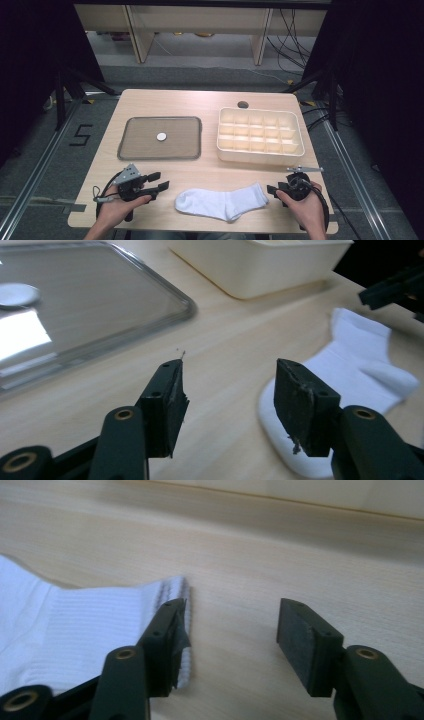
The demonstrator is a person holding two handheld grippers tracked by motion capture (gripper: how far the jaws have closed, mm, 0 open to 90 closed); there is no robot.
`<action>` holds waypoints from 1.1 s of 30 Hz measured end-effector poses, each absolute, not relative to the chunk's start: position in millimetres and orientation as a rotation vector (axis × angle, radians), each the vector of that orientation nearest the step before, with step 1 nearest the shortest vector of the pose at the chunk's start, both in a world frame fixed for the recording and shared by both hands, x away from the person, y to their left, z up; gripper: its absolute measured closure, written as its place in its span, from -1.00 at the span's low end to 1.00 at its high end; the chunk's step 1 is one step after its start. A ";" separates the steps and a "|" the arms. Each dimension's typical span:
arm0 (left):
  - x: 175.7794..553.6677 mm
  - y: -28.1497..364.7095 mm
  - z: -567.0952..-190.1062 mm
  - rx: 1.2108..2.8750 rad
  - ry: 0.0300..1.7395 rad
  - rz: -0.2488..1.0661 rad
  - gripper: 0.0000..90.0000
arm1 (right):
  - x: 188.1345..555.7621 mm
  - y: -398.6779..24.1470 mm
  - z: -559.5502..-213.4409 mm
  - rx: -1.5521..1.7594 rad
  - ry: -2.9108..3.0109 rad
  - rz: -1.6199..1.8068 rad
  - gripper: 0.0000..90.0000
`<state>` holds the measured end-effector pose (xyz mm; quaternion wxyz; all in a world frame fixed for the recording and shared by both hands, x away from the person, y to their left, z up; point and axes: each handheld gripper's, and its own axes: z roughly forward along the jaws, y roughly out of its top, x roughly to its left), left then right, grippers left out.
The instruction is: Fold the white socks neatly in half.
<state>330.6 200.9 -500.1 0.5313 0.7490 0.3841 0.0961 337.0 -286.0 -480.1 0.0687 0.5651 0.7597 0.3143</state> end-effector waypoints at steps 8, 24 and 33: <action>324.8 169.4 -508.0 1.870 0.880 -0.014 -0.20 | 332.7 -280.7 -475.8 1.715 2.350 0.877 0.38; 324.4 147.9 -512.8 1.972 0.997 -0.017 0.03 | 345.9 -256.1 -468.6 1.712 2.504 0.774 0.40; 327.3 151.7 -508.5 2.020 1.030 0.027 0.04 | 348.7 -248.4 -468.1 1.740 2.497 0.730 0.34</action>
